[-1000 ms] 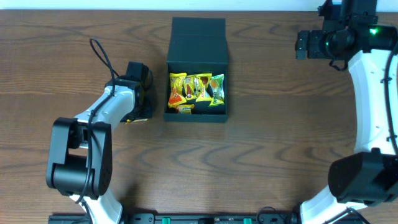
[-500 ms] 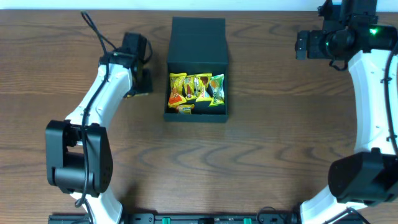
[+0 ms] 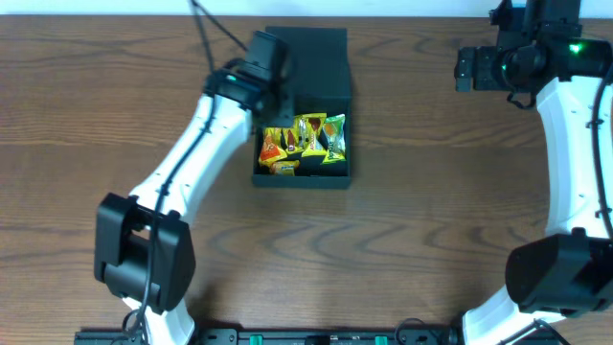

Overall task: Pack container
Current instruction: 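Lift the Le Mond packet with the left gripper and carry it into the box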

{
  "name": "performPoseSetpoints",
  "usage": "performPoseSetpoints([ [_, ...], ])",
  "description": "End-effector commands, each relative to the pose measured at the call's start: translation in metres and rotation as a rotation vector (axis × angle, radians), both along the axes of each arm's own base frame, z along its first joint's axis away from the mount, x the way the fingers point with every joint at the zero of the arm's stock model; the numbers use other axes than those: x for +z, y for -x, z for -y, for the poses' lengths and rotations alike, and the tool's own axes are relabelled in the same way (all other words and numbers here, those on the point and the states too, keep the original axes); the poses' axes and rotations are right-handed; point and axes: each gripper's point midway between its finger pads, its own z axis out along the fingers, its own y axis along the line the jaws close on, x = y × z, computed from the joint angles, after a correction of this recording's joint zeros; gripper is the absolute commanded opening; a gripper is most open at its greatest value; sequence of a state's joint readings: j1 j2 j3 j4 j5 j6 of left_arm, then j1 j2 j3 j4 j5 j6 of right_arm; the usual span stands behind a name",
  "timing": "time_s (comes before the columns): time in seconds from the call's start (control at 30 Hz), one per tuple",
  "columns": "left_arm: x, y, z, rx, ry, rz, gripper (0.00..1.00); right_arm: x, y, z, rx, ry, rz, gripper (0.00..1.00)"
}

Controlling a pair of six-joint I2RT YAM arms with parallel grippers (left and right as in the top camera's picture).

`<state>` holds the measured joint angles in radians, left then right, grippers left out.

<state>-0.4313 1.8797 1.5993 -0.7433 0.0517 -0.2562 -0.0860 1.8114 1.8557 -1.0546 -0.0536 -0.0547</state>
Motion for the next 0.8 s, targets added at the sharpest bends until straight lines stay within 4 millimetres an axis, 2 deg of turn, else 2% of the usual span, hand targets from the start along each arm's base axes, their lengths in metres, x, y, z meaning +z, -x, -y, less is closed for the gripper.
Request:
performPoseSetpoints([
  [0.0, 0.002, 0.005, 0.017, -0.058, -0.034, 0.023, 0.42, -0.005, 0.000, 0.001, -0.015, -0.016, -0.011, 0.99],
  [0.07, 0.002, 0.012, 0.031, -0.091, -0.034, 0.023, 0.42, -0.004, 0.000, 0.001, -0.015, -0.015, -0.011, 0.99],
  [0.23, 0.000, 0.027, 0.051, -0.136, -0.035, 0.011, 0.42, -0.006, 0.001, 0.001, -0.015, -0.016, -0.019, 0.99],
  [0.37, -0.014, 0.041, 0.062, -0.134, -0.036, -0.035, 0.42, -0.007, 0.005, 0.000, -0.015, -0.017, -0.034, 0.99],
  [0.5, -0.032, 0.055, 0.070, -0.121, -0.031, -0.113, 0.42, -0.009, 0.008, 0.000, -0.011, -0.016, -0.048, 0.99],
  [0.77, -0.057, 0.063, 0.073, -0.124, -0.060, -0.175, 0.42, -0.009, 0.008, 0.000, 0.002, -0.007, -0.049, 0.99],
])
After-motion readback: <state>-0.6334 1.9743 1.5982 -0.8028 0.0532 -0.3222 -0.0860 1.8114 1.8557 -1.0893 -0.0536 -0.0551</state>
